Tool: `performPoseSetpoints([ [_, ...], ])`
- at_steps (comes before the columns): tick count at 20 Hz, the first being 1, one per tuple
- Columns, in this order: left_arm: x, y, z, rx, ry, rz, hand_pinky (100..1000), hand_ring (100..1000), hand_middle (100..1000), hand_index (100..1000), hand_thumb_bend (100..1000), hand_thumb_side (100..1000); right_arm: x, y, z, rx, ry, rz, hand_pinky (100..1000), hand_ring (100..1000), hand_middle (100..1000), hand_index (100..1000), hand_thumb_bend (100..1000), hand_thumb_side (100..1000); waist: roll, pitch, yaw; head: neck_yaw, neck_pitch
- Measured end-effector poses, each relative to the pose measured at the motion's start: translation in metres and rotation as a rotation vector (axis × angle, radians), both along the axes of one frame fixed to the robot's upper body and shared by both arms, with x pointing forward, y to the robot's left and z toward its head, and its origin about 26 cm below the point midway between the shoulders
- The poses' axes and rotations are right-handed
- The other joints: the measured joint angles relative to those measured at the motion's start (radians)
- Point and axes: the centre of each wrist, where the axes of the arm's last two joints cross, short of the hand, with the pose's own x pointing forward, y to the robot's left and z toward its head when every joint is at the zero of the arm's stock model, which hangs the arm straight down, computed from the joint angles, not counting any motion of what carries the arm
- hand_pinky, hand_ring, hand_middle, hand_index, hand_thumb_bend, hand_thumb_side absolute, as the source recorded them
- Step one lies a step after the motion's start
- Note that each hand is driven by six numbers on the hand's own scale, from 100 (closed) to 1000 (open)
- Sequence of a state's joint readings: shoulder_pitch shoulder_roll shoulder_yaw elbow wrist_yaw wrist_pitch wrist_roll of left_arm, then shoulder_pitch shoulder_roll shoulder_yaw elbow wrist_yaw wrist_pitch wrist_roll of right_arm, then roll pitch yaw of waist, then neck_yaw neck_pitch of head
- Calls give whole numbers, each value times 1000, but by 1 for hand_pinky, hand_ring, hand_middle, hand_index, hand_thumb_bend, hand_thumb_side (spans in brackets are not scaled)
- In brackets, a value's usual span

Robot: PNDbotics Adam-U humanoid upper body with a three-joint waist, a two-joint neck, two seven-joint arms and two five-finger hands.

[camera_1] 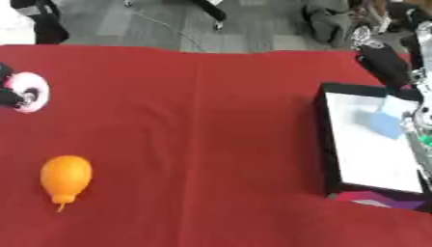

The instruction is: Pick up the objects with one hand, pass them to the other hand, and then place them into the box on the other side of the table.

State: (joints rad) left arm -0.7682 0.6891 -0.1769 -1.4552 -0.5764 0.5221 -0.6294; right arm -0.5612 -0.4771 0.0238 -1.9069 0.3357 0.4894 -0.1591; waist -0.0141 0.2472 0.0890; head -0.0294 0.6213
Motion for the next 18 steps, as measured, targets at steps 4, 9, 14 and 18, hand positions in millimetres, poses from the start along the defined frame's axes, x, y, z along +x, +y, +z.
performPoseSetpoints([
  [4, -13, -26, 4, -45, -85, -95, 743, 628, 519, 556, 100, 445, -1, 20, 11, -29, -9, 99, 885, 938, 877, 881, 100, 538, -2, 0, 1, -39, -1],
  [9, -24, -55, -1, -118, -199, -201, 727, 611, 509, 556, 100, 451, -4, 51, 26, -90, -24, 251, 886, 939, 887, 887, 100, 506, -4, 0, 4, -77, -1],
  [14, -34, -85, -15, -152, -360, -328, 710, 592, 500, 556, 100, 464, -11, 88, 39, -209, -3, 465, 885, 942, 900, 893, 100, 456, -8, 0, 6, -97, -3],
  [18, -40, -104, -33, -152, -492, -406, 682, 559, 483, 550, 100, 478, -18, 111, 44, -370, 42, 607, 885, 938, 898, 892, 100, 443, -13, 0, 6, -108, -9],
])
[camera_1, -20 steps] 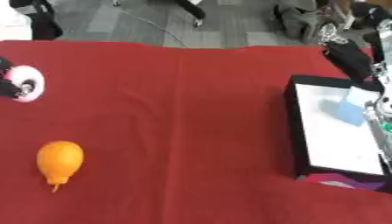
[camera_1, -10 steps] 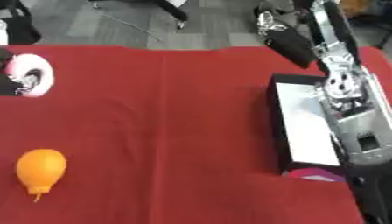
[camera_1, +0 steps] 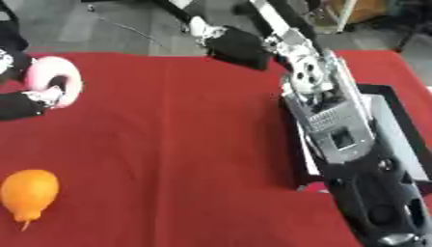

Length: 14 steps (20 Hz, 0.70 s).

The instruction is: Pick up the objects with one hand, pass them to the other hand, and then place them into the box on the other side of the table.

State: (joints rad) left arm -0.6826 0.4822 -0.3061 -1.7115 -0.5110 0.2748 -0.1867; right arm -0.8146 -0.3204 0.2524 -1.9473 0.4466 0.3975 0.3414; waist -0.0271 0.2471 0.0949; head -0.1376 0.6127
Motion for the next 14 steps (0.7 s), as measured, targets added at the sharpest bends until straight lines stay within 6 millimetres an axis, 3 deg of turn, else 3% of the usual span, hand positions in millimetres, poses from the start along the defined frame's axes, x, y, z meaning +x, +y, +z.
performPoseSetpoints([
  [8, -6, -24, -31, -73, -175, -112, 666, 526, 464, 535, 100, 503, -8, 34, -3, -304, 17, 146, 888, 939, 902, 897, 100, 392, -4, 0, 2, -6, 0],
  [14, -11, -35, -43, -91, -287, -165, 664, 528, 465, 535, 100, 485, -9, 48, -11, -403, 39, 180, 889, 947, 910, 910, 158, 361, -5, 0, 1, -5, 0],
])
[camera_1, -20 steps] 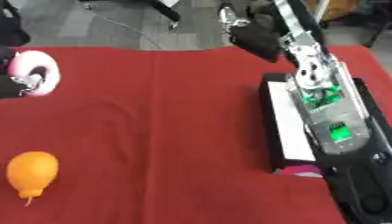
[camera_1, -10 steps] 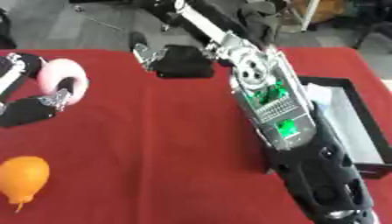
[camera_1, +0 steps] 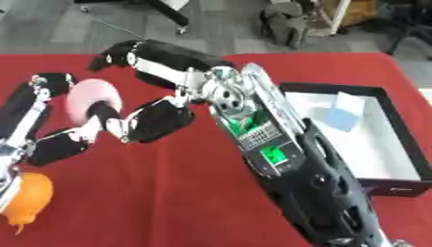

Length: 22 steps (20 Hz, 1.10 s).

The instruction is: Pick up the objects with one hand, pass them to the other hand, and then place them into the box on the other side of the table.

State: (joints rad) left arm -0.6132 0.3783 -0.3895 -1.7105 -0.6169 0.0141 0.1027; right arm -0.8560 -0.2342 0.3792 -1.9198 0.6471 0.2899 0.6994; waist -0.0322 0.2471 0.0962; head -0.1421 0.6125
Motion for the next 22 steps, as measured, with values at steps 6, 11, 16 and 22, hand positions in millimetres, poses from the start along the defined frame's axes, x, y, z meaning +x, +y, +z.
performPoseSetpoints([
  [6, -3, -6, -9, 21, -78, -8, 665, 530, 466, 539, 100, 449, -2, 7, -7, -25, -14, -23, 889, 944, 907, 907, 153, 321, 0, 0, -2, 7, -1],
  [11, -6, -6, -16, 41, -135, -12, 658, 528, 463, 537, 100, 417, -2, 11, -13, -39, -23, -39, 890, 943, 905, 905, 122, 245, 1, 0, -2, 9, -1],
  [16, -7, -4, -20, 6, -224, -34, 650, 526, 461, 532, 100, 402, -3, 13, -14, -53, -38, -46, 884, 925, 885, 888, 107, 113, 1, 0, -3, 10, -1],
  [22, -9, -4, -24, -14, -296, -50, 644, 527, 463, 533, 100, 395, -3, 14, -17, -62, -46, -65, 866, 901, 856, 860, 100, 100, 1, 0, -3, 12, -1],
])
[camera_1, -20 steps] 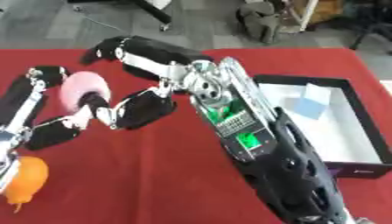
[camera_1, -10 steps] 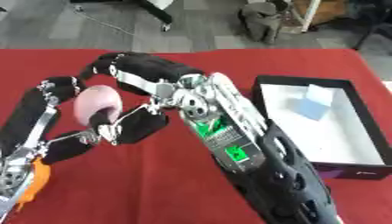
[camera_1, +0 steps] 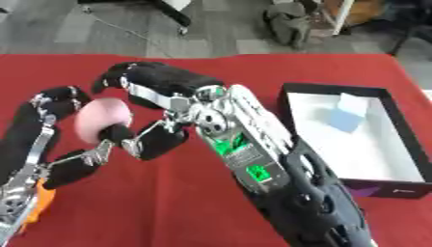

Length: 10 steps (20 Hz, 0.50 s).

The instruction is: Pick up the objects with one hand, pass them to the other hand, and then place them into the box on the other side of the table.

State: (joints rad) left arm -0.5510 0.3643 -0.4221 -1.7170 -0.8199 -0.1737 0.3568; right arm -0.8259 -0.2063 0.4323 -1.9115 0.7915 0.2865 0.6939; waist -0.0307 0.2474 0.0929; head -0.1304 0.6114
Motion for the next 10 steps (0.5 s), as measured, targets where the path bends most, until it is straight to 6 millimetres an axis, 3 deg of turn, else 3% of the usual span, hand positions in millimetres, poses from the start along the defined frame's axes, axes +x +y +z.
performPoseSetpoints([
  [10, 4, 2, -1, 82, -53, 51, 622, 535, 480, 542, 100, 329, -4, 7, 12, -9, -5, 9, 857, 896, 858, 861, 100, 111, 1, 0, -3, 0, 11],
])
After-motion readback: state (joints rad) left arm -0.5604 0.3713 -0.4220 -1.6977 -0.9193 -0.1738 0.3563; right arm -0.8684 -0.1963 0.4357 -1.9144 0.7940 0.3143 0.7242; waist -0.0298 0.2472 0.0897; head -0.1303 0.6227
